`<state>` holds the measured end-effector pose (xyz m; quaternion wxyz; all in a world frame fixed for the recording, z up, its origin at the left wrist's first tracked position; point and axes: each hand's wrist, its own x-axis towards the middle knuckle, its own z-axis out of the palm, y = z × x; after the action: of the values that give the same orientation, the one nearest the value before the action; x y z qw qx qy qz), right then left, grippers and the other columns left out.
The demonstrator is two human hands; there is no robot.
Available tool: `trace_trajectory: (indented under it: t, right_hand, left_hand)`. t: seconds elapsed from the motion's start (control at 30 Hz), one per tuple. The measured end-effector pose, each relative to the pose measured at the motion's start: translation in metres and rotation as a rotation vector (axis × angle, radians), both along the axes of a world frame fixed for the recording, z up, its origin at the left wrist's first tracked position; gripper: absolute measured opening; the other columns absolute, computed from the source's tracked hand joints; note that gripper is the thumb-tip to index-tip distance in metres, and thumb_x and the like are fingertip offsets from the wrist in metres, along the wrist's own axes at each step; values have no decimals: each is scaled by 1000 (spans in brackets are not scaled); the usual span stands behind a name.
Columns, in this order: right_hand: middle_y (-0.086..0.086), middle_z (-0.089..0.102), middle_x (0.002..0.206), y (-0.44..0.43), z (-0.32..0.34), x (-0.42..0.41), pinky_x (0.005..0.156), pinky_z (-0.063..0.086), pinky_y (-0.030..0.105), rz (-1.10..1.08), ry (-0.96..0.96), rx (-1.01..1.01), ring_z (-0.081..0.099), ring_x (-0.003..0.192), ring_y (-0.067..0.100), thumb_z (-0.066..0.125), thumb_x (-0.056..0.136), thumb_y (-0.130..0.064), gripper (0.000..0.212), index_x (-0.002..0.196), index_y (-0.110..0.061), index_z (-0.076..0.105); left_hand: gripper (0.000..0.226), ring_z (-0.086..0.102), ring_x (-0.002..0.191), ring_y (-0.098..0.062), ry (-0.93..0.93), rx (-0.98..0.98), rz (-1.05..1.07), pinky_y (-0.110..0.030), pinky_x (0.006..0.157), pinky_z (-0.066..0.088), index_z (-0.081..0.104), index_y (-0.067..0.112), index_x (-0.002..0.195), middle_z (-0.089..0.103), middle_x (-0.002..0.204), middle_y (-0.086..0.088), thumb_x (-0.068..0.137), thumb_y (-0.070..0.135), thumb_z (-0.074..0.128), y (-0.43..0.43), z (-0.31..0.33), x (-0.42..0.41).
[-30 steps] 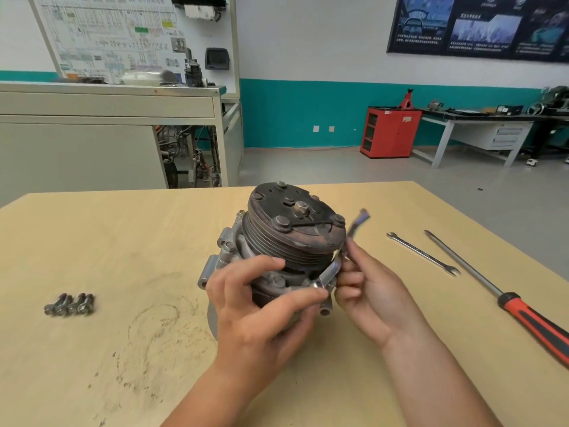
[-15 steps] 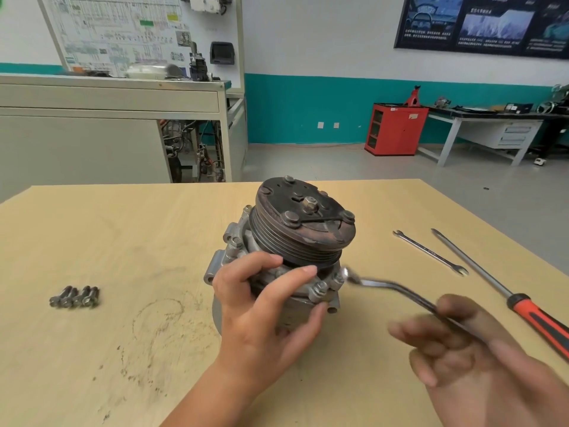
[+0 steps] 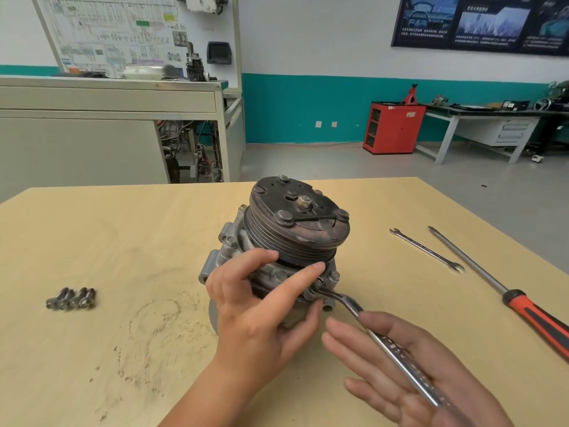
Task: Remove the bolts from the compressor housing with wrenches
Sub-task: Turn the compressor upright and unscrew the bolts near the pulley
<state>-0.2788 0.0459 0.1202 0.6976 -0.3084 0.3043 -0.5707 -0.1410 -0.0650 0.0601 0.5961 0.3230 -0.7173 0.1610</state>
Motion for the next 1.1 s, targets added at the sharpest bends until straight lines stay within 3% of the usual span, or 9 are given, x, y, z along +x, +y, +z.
trace_trajectory:
  t: [0.1, 0.17, 0.27, 0.4, 0.6, 0.83, 0.93, 1.0, 1.1]
  right_hand:
    - [23, 69, 66, -4, 0, -8, 23, 37, 25, 47, 73, -1, 65, 42, 23, 86, 32, 4, 32, 56, 6, 66]
    - [17, 72, 72, -13, -9, -17, 31, 43, 21, 114, 116, -48, 69, 54, 22, 94, 6, -28, 86, 81, 2, 66]
    - [9, 66, 57, -25, -17, -20, 38, 35, 10, -123, 254, -267, 56, 41, 12, 81, 35, -68, 76, 90, -17, 73]
    - [-2, 46, 45, -73, -36, -28, 33, 25, 12, -439, 27, -127, 34, 37, 2, 68, 65, -34, 42, 94, -5, 64]
    - [-5, 40, 40, -133, -20, -23, 31, 22, 13, -255, 201, -33, 30, 31, 3, 51, 88, -15, 21, 68, -11, 50]
    - [-8, 41, 46, -92, -36, -51, 34, 32, 10, -224, -481, -155, 35, 36, 0, 71, 68, -26, 12, 74, -16, 71]
    - [26, 60, 89, -55, -45, -56, 74, 46, 33, -323, -415, -132, 60, 82, 29, 43, 97, -14, 29, 110, 5, 59]
    - [45, 36, 128, -33, -43, -63, 101, 26, 48, -377, -308, -138, 38, 123, 48, 16, 101, -7, 40, 129, 14, 36]
    - [57, 12, 130, -17, -29, -58, 106, 11, 59, -180, -424, -150, 14, 130, 62, 16, 97, 10, 35, 124, 21, 35]
  left_hand:
    - [32, 33, 117, -16, -14, -9, 15, -59, 70, 48, 61, 35, 109, 35, 115, -1, 78, 37, 68, 0, 0, 0]
    - [27, 35, 114, -16, -12, -12, 14, -58, 70, 48, 61, 35, 105, 36, 114, -1, 79, 38, 67, 0, 0, -1]
    - [25, 40, 109, -17, 5, 1, 13, -58, 68, 47, 60, 35, 102, 36, 113, -1, 78, 38, 67, 0, 0, -2]
    - [25, 38, 113, -14, 33, 8, -18, -59, 68, 47, 59, 33, 98, 36, 114, 0, 76, 37, 68, 1, 0, -1]
    - [22, 39, 110, -19, -1, -52, -51, -59, 68, 46, 59, 34, 100, 26, 126, 5, 79, 33, 68, -2, -2, 1]
    - [53, 39, 112, -16, 21, -54, -63, -58, 68, 46, 43, 37, 123, 27, 126, 6, 77, 33, 69, -2, -3, 3]
    - [49, 40, 111, -15, 30, -25, -68, -58, 68, 45, 45, 37, 120, 28, 126, 7, 77, 36, 70, -1, -3, 3]
    - [40, 41, 110, -14, 36, -7, -75, -58, 68, 45, 51, 37, 111, 28, 126, 8, 76, 37, 70, -1, -3, 3]
    - [29, 44, 104, -14, 46, 6, -71, -57, 65, 46, 57, 31, 100, 29, 125, 9, 75, 38, 71, -1, -3, 3]
